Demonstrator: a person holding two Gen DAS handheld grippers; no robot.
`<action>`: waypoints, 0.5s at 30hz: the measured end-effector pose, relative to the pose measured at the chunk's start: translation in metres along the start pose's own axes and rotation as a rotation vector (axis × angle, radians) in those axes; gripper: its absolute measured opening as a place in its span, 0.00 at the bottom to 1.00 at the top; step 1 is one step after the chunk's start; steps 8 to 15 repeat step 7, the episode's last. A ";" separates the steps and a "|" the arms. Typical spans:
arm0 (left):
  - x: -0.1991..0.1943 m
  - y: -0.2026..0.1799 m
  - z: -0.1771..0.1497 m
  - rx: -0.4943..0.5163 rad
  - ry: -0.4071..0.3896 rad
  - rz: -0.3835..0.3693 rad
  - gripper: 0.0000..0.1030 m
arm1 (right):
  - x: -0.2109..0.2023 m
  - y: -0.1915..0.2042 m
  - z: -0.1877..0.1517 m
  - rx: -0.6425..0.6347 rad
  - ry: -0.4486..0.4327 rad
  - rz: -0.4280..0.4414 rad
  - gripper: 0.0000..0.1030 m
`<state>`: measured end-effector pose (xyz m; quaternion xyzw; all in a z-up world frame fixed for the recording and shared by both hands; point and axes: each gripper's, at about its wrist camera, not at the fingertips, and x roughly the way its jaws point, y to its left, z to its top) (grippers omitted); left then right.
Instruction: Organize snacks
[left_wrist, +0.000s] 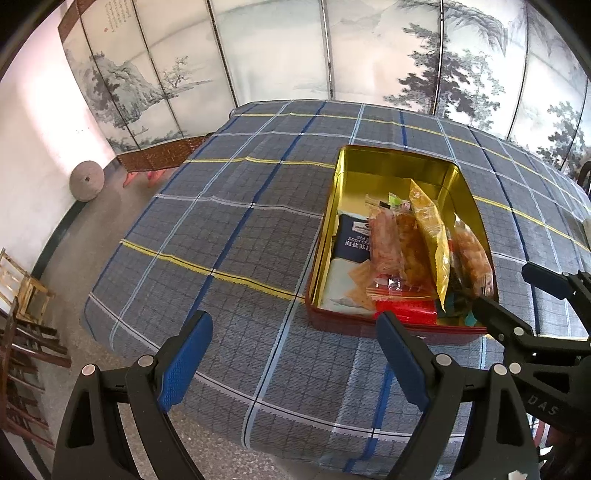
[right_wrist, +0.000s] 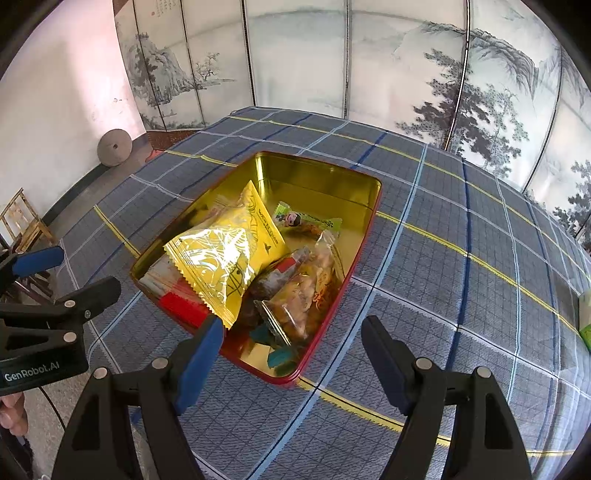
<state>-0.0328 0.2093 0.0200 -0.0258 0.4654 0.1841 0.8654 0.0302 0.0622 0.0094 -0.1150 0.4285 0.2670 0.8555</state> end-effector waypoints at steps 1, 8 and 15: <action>0.000 0.000 0.000 0.002 0.000 0.002 0.85 | 0.000 0.000 0.000 0.000 0.000 0.002 0.77; 0.001 0.000 -0.001 -0.007 0.007 -0.005 0.86 | 0.001 0.000 0.000 0.001 0.002 -0.003 0.77; 0.001 0.000 -0.001 -0.007 0.007 -0.005 0.86 | 0.001 0.000 0.000 0.001 0.002 -0.003 0.77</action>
